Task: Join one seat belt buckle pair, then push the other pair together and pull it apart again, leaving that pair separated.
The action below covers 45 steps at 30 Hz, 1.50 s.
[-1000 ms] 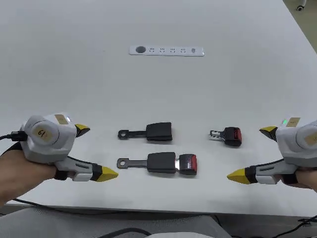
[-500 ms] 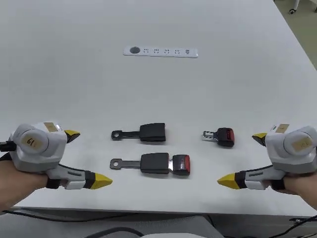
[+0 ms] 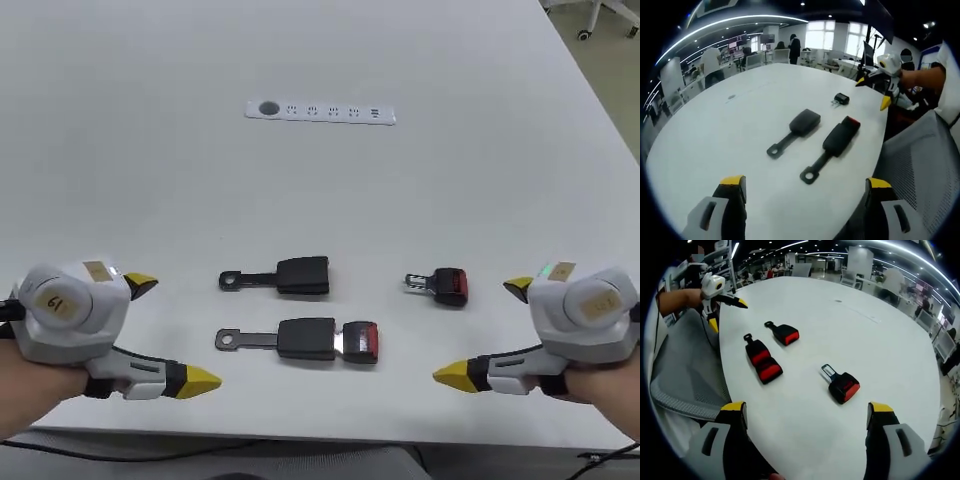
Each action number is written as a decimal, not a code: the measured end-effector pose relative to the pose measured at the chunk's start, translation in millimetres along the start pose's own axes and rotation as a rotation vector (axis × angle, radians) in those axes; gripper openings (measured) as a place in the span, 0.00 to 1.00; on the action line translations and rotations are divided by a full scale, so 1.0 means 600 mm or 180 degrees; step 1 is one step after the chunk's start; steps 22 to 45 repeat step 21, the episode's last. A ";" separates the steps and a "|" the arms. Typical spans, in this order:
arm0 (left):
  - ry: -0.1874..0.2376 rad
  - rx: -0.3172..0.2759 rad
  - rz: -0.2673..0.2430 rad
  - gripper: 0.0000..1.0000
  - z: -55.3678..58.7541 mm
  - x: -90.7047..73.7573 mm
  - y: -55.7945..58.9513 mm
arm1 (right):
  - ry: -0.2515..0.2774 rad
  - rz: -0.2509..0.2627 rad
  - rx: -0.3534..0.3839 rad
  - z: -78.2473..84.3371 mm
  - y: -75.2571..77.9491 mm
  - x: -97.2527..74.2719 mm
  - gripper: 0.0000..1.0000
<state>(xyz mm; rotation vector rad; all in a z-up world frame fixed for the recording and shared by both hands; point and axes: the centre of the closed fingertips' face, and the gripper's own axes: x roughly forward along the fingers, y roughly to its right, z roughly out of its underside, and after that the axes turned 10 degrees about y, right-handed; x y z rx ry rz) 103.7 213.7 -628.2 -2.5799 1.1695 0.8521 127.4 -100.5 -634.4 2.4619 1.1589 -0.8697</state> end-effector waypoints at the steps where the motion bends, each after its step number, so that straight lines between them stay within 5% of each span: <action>1: 0.0003 0.0000 -0.0001 1.00 -0.001 0.000 0.001 | -0.0001 -0.0002 -0.0001 0.000 0.000 0.001 1.00; 45: 0.0017 0.0021 -0.0025 1.00 0.005 -0.010 0.007 | 0.0003 0.0031 0.0051 0.001 -0.009 0.014 1.00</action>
